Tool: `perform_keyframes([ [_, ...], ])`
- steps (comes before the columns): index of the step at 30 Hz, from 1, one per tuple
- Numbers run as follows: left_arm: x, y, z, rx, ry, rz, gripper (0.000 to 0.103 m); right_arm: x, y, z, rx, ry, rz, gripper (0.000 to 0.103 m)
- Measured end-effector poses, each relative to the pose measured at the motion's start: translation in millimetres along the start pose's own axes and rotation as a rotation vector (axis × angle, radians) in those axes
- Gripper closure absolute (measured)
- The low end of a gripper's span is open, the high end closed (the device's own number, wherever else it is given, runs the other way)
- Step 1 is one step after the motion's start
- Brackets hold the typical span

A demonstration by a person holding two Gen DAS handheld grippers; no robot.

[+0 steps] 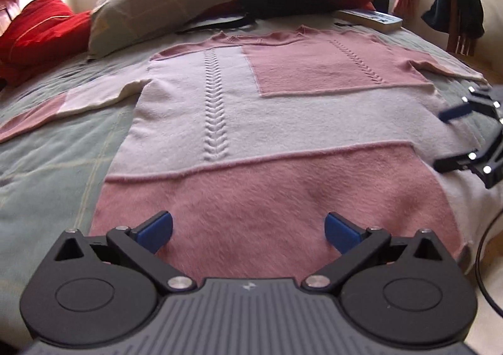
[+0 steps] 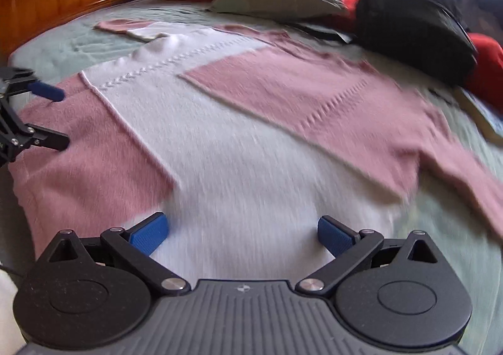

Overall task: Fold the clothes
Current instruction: 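Raise both open grippers above the sweater to view it whole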

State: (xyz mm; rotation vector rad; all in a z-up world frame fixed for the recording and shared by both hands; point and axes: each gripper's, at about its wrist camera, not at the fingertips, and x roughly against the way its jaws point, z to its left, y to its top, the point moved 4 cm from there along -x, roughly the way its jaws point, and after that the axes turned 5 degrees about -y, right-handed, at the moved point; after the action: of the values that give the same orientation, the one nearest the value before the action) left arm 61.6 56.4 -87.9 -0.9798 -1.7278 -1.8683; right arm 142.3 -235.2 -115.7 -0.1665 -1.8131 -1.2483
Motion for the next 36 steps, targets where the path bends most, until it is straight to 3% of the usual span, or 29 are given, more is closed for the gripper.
perform_keyframes([
  [3,2.5,4.9,-11.1,-0.007,-0.018,-0.038,0.001,14.3,-20.0,1.4,-0.002,-0.009,-0.006,0.000],
  [8,-11.8,-4.6,-20.7,-0.002,0.060,0.021,0.001,28.1,-32.8,11.2,0.040,-0.039,-0.007,0.000],
  [14,17.7,-10.0,-22.6,0.020,0.102,-0.015,0.001,38.3,-10.5,37.4,0.137,-0.039,-0.066,0.000],
  [18,34.4,-6.3,-17.0,0.079,0.142,-0.066,0.001,17.5,18.7,61.4,0.137,0.001,-0.103,0.000],
  [24,42.2,-13.4,-13.5,0.150,0.162,-0.095,0.001,-8.4,10.6,81.8,0.134,0.054,-0.043,0.000],
  [30,39.1,-11.4,-16.5,0.165,0.152,-0.098,0.001,23.0,3.4,52.9,0.086,0.079,-0.070,0.000],
  [36,40.8,-4.1,-19.0,0.153,0.131,-0.115,0.001,14.9,47.1,-19.0,0.017,-0.090,-0.132,0.000],
])
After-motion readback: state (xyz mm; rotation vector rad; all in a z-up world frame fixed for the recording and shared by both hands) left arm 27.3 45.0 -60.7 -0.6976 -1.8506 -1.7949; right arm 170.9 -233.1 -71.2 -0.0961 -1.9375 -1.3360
